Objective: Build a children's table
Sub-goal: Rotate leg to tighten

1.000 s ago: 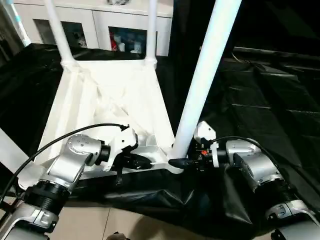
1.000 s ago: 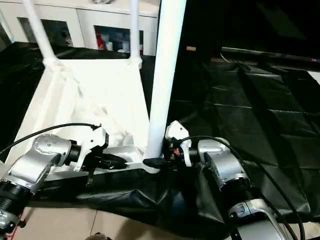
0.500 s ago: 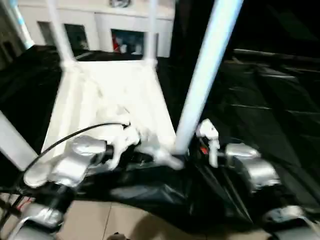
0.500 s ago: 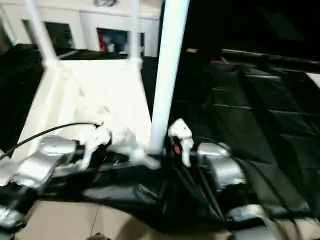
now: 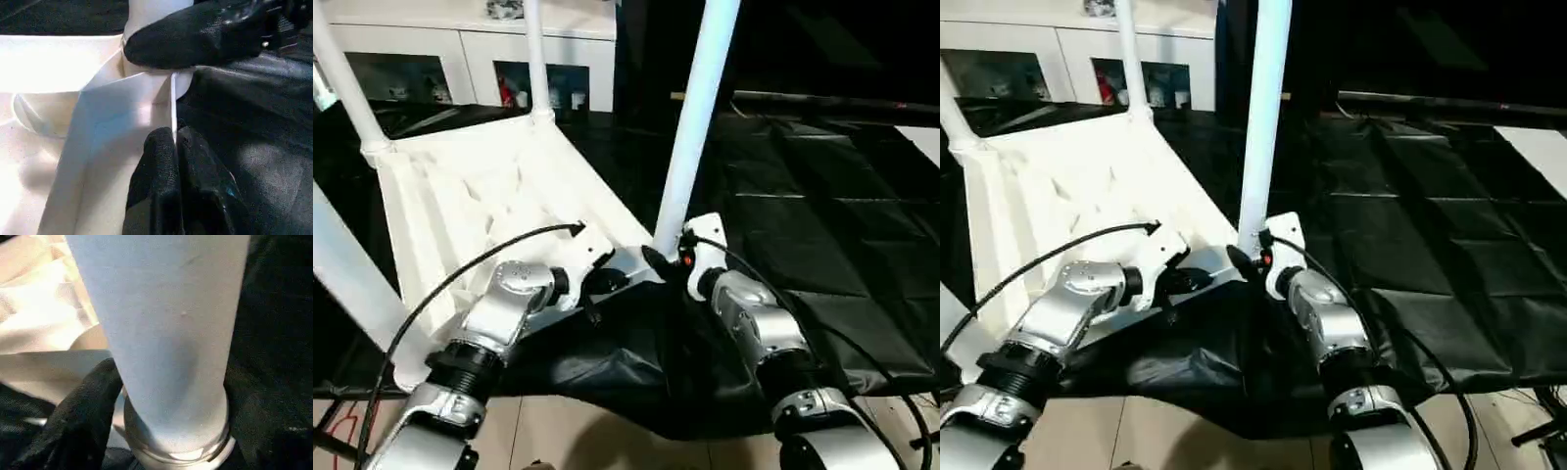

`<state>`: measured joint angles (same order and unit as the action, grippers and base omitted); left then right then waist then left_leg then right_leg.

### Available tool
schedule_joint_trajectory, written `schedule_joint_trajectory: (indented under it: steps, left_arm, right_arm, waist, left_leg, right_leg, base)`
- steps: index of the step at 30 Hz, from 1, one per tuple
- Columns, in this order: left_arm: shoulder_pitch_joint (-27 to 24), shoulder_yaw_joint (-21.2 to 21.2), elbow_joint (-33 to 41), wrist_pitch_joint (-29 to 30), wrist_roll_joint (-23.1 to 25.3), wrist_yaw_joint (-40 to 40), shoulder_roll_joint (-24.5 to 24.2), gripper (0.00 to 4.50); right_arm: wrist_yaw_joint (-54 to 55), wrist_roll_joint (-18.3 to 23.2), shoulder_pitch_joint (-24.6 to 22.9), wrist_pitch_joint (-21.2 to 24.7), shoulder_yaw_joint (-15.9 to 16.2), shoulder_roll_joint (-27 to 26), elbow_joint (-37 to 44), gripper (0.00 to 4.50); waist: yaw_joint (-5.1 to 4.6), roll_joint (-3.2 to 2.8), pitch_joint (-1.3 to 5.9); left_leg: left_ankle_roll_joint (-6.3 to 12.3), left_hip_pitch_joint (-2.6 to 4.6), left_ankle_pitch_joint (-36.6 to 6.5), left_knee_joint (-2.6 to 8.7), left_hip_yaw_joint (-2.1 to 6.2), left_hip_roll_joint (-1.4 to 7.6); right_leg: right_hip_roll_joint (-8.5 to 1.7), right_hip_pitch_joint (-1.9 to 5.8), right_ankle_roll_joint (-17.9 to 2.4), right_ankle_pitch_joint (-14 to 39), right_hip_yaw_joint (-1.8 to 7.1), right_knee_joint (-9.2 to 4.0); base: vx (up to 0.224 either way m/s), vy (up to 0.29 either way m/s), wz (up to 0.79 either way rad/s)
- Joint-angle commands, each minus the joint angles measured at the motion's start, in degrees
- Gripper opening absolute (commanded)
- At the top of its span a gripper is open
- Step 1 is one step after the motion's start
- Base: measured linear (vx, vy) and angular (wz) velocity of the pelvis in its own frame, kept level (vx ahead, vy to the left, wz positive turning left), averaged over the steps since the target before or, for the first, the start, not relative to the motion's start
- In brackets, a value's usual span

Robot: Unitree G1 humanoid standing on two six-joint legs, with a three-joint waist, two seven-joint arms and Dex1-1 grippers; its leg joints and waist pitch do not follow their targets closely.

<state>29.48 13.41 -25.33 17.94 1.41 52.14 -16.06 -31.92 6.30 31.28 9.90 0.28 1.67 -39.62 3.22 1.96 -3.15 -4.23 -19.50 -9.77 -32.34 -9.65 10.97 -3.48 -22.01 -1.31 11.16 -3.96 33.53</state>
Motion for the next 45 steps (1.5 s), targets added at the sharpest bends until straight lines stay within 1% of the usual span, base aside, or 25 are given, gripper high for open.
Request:
schedule_joint_trajectory:
  steps: [1, 5, 6, 7, 8, 9, 10, 12, 13, 15, 17, 18, 20, 22, 24, 29, 35, 37, 38, 40, 41, 42, 43, 44, 45]
  left_arm:
    - [0.45, 3.72, 3.03, -2.34, -1.81, 3.59, 1.54, 0.00]
    - [-0.30, 4.36, 3.93, -2.90, -2.26, 7.97, -1.08, 0.00]
    - [-0.71, 4.62, 4.63, -2.80, -2.73, 10.71, -2.54, 0.00]
    - [-0.78, 4.66, 4.76, -2.77, -2.82, 11.19, -2.80, 0.00]
    - [-0.83, 4.72, 4.84, -3.05, -2.85, 12.18, -3.32, 0.00]
    - [-0.89, 4.81, 4.91, -3.48, -2.87, 13.16, -3.81, 0.00]
    - [-1.03, 4.97, 5.12, -3.55, -2.93, 14.26, -4.46, 0.00]
    - [-1.30, 5.38, 5.39, -4.49, -3.20, 16.50, -5.68, 0.00]
    - [-1.67, 5.71, 5.96, -4.11, -3.87, 18.59, -6.74, 0.00]
    - [-1.81, 5.85, 6.14, -4.42, -4.10, 19.33, -7.12, 0.00]
    - [-2.24, 6.07, 6.58, -5.04, -4.95, 21.85, -8.10, 0.00]
    - [-2.24, 6.07, 6.58, -5.04, -4.95, 21.85, -8.10, 0.00]
    - [-2.49, 6.14, 6.89, -4.91, -5.35, 23.39, -8.66, 0.00]
    - [-2.55, 6.20, 6.98, -4.85, -5.44, 24.01, -8.95, 0.00]
    - [-2.57, 6.39, 7.07, -4.73, -5.65, 24.71, -9.35, 0.00]
    - [-2.66, 6.57, 6.97, -4.65, -5.49, 25.03, -9.70, 0.00]
    - [-2.20, 4.75, 5.43, -4.12, -4.54, 20.05, -7.72, 0.00]
    - [-1.33, 2.81, 4.05, -3.08, -4.80, 15.81, -5.62, 0.00]
    - [-1.14, 2.51, 3.88, -2.82, -4.87, 15.18, -5.27, 0.00]
    - [-0.02, 1.48, 3.06, -1.71, -4.57, 11.25, -3.51, 0.00]
    - [0.46, 1.17, 2.70, -1.30, -4.11, 9.29, -2.76, 0.00]
    - [0.61, 1.08, 2.59, -1.18, -3.97, 8.74, -2.56, 0.00]
    - [1.40, 0.69, 1.99, -0.49, -3.24, 5.90, -1.36, 0.00]
    - [1.80, 0.50, 1.65, -0.15, -2.88, 4.52, -0.76, 0.00]
    - [1.80, 0.50, 1.65, -0.15, -2.88, 4.52, -0.76, 0.00]
  right_arm:
    - [-8.21, 0.79, -0.17, 1.27, 6.10, -1.46, 1.65, 3.74]
    - [-15.31, 0.80, -0.61, 0.94, 7.84, 3.07, 3.29, 3.87]
    - [-19.59, 0.78, -0.67, 0.71, 8.59, 5.60, 3.82, 3.87]
    - [-20.35, 0.77, -0.67, 0.67, 8.72, 6.03, 3.90, 3.87]
    - [-22.33, 0.69, -0.71, 0.86, 8.94, 6.98, 4.24, 3.87]
    - [-24.12, 0.54, -0.76, 1.04, 9.14, 7.80, 4.57, 3.87]
    - [-26.54, 0.59, -0.93, 1.63, 9.65, 8.88, 5.21, 3.87]
    - [-30.61, 0.49, -1.22, 1.74, 11.02, 10.92, 6.14, 3.87]
    - [-33.39, 0.22, -1.14, 1.72, 12.28, 12.49, 6.03, 3.87]
    - [-34.37, 0.22, -1.08, 1.69, 12.59, 12.95, 5.92, 3.87]
    - [-36.64, 0.78, -0.58, 1.86, 12.75, 13.70, 5.60, 3.71]
    - [-36.64, 0.78, -0.58, 1.86, 12.75, 13.70, 5.60, 3.62]
    - [-37.76, 0.90, -0.26, 1.98, 12.66, 13.94, 5.52, 3.44]
    - [-38.33, 0.87, -0.15, 2.12, 12.68, 14.04, 5.56, 3.35]
    - [-39.43, 1.02, -0.05, 2.41, 12.99, 14.29, 5.63, 3.08]
    - [-41.65, 0.76, -0.87, 2.57, 14.39, 14.66, 6.43, 2.78]
    - [-38.17, 0.26, -2.43, 2.16, 13.84, 12.94, 6.76, 2.58]
    - [-32.59, -0.04, -2.94, 1.86, 12.35, 10.73, 5.86, 2.55]
    - [-31.33, -0.09, -2.90, 2.10, 11.98, 10.28, 5.58, 2.54]
    - [-21.15, -0.87, -2.15, 3.16, 9.23, 6.82, 2.72, 2.54]
    - [-17.65, -0.87, -1.95, 3.86, 8.25, 5.38, 1.87, 2.54]
    - [-16.74, -0.85, -1.88, 4.08, 7.98, 4.99, 1.65, 2.54]
    - [-11.59, -0.54, -1.43, 5.15, 6.35, 2.72, 0.74, 2.53]
    - [-8.94, -0.36, -1.16, 5.64, 5.49, 1.55, 0.34, 2.53]
    - [-8.94, -0.36, -1.16, 5.64, 5.49, 1.55, 0.34, 2.52]
  waist:
    - [0.31, -0.69, 3.06]
    - [0.78, -0.58, 3.38]
    - [1.06, -0.48, 3.46]
    - [1.15, -0.45, 3.57]
    - [1.42, -0.41, 4.00]
    - [1.71, -0.41, 4.19]
    - [2.13, -0.46, 4.32]
    - [2.45, -0.46, 4.20]
    - [2.65, -0.60, 4.12]
    - [2.76, -0.61, 3.84]
    - [2.96, -0.28, 3.53]
    - [2.96, -0.40, 3.36]
    - [3.04, -0.39, 3.36]
    - [3.06, -0.36, 3.41]
    - [3.15, -0.33, 3.47]
    - [3.32, -0.11, 3.73]
    - [3.37, -0.12, 3.67]
    - [3.30, -0.03, 3.31]
    - [3.10, -0.26, 3.05]
    - [2.73, -0.09, 2.98]
    - [2.54, -0.01, 2.90]
    - [2.23, 0.07, 2.82]
    - [1.84, -0.01, 2.83]
    - [1.40, -0.15, 2.71]
    - [1.31, -0.16, 2.77]
  left_leg:
    - [-0.34, 0.23, -20.55, 4.47, 1.04, 2.47]
    - [1.07, 0.21, -16.40, 3.88, 0.41, 2.44]
    - [1.39, 0.32, -15.14, 3.59, 0.17, 2.35]
    - [1.63, 0.18, -14.24, 3.46, 0.16, 2.36]
    - [2.39, -0.37, -10.31, 3.24, 0.11, 2.37]
    - [2.85, -0.47, -8.21, 3.03, 0.06, 2.33]
    - [3.76, -0.56, -5.22, 2.71, -0.06, 2.28]
    - [4.64, -0.72, -4.48, 2.67, -0.04, 2.31]
    - [4.68, -0.63, -5.56, 2.70, -0.06, 2.51]
    - [4.04, -0.60, -8.35, 2.87, -0.12, 2.62]
    - [2.31, -0.38, -11.76, 3.17, -0.06, 2.68]
    - [1.65, -0.28, -13.19, 3.36, 0.01, 2.71]
    - [0.94, 0.05, -14.41, 3.39, 0.02, 2.74]
    - [0.70, -0.02, -14.08, 3.43, 0.05, 2.74]
    - [0.72, -0.08, -13.46, 3.38, 0.04, 2.70]
    - [1.41, -0.37, -10.57, 3.12, -0.01, 2.64]
    - [1.37, -0.29, -11.03, 3.11, -0.06, 2.65]
    - [0.69, -0.07, -13.27, 3.34, -0.03, 2.52]
    - [-0.09, 0.16, -15.66, 3.48, 0.04, 2.47]
    - [-0.98, 0.24, -17.83, 3.59, 0.32, 2.29]
    - [-1.43, 0.39, -18.94, 3.62, 0.50, 2.18]
    - [-1.58, 0.25, -19.19, 3.66, 0.62, 2.07]
    - [-1.79, 0.13, -19.84, 3.71, 0.89, 2.05]
    - [-1.96, 0.31, -20.87, 3.67, 1.02, 1.99]
    - [-1.98, 0.40, -21.33, 3.62, 1.09, 1.93]
  right_leg:
    - [-5.00, 1.61, -8.61, 20.03, 2.99, -4.57]
    - [-4.90, 1.72, -10.94, 14.78, 3.19, -3.97]
    - [-4.85, 1.56, -11.68, 12.94, 3.32, -3.79]
    - [-4.78, 1.73, -12.11, 11.38, 3.34, -3.44]
    - [-4.72, 2.31, -12.82, 6.22, 3.29, -2.66]
    - [-4.71, 2.40, -13.19, 3.26, 3.28, -2.31]
    - [-4.48, 2.35, -14.01, -2.07, 3.20, -1.62]
    - [-4.22, 2.52, -14.58, -4.24, 2.87, -1.38]
    - [-4.29, 2.40, -14.66, -3.06, 2.75, -1.43]
    - [-4.46, 2.30, -14.26, 1.22, 2.76, -1.90]
    - [-4.71, 2.16, -12.83, 8.79, 2.84, -2.67]
    - [-4.78, 2.04, -11.98, 12.24, 2.88, -3.00]
    - [-4.76, 1.78, -11.11, 14.95, 3.00, -3.29]
    - [-4.77, 1.80, -10.87, 14.98, 3.06, -3.25]
    - [-4.69, 1.81, -10.87, 14.17, 3.06, -3.10]
    - [-4.62, 2.00, -11.95, 9.34, 2.97, -2.42]
    - [-4.65, 1.93, -11.77, 10.14, 3.00, -2.56]
    - [-4.70, 1.65, -10.89, 14.28, 3.03, -3.13]
    - [-4.82, 1.42, -9.98, 18.67, 3.07, -3.64]
    - [-4.91, 1.30, -8.49, 24.13, 2.98, -4.11]
    - [-5.03, 1.15, -7.15, 27.76, 2.88, -4.52]
    - [-5.03, 1.19, -6.40, 29.42, 2.78, -4.68]
    - [-5.17, 1.25, -5.06, 32.17, 2.56, -5.04]
    - [-5.11, 0.88, -4.14, 34.16, 2.39, -5.42]
    - [-5.15, 0.87, -3.77, 34.96, 2.26, -5.61]
  base:
    - [0.000, 0.000, 0.00]
    - [0.028, -0.012, 0.03]
    - [0.060, -0.029, 0.08]
    - [0.064, -0.033, 0.08]
    - [0.058, -0.028, 0.03]
    - [0.058, -0.028, 0.03]
    - [0.000, 0.000, 0.00]
    - [0.000, 0.000, 0.00]
    - [0.000, 0.000, 0.00]
    - [0.000, 0.000, 0.00]
    - [0.000, 0.000, 0.00]
    - [0.000, 0.000, 0.00]
    - [0.000, 0.000, 0.00]
    - [0.000, 0.000, 0.00]
    - [0.000, 0.000, 0.00]
    - [0.000, 0.000, 0.00]
    - [0.000, 0.000, 0.00]
    - [0.000, 0.000, 0.00]
    - [0.000, 0.000, 0.00]
    - [-0.025, -0.004, 0.00]
    - [-0.060, -0.009, -0.04]
    - [-0.060, -0.009, -0.04]
    - [-0.062, -0.003, -0.07]
    - [-0.058, 0.004, -0.09]
    - [-0.058, 0.004, -0.09]
